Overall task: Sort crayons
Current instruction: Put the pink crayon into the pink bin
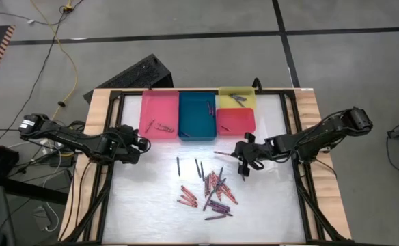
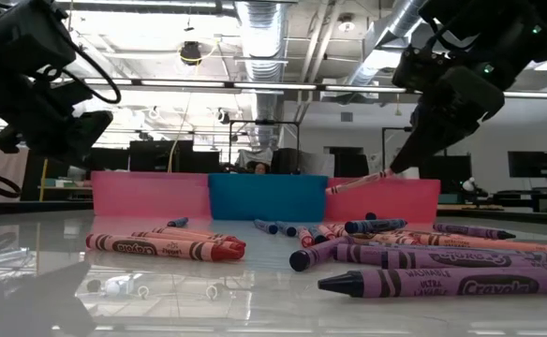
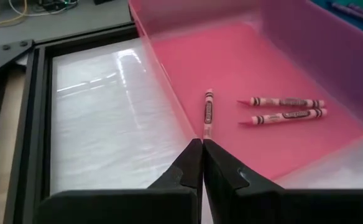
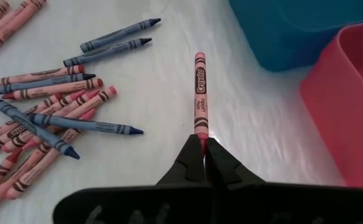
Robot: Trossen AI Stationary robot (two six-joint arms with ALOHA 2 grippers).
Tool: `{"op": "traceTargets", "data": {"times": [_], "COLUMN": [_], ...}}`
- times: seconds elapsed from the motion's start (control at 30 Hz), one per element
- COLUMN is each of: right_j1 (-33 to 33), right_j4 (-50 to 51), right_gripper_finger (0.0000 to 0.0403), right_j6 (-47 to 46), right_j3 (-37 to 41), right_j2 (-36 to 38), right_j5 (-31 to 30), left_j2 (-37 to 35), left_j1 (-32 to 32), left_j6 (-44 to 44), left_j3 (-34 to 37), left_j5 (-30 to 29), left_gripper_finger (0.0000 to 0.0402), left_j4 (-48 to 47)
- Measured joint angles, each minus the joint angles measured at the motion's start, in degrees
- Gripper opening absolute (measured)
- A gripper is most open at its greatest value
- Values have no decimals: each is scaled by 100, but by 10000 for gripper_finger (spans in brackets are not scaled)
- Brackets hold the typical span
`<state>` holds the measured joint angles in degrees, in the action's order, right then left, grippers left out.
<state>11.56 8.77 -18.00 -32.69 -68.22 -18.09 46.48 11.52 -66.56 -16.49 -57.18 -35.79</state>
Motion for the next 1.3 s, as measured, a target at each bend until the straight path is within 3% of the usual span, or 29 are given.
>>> {"op": "traceTargets", "data": {"times": [0.67, 1.03, 1.3], "right_j1": [6, 6, 6], "right_j4": [-540, -539, -539], "right_gripper_finger": [0, 0, 0], "right_j6": [330, 315, 315], "right_j3": [-4, -4, -4], "right_j2": [1, 1, 1], "right_j5": [2, 2, 2], "left_j2": [0, 0, 0], "left_j1": [-6, -4, -1], "left_j6": [850, 978, 1601], "left_j3": [0, 0, 0], "left_j5": [-223, -18, 86], "left_gripper_finger": [0, 0, 0], "left_j4": [324, 443, 1045]}}
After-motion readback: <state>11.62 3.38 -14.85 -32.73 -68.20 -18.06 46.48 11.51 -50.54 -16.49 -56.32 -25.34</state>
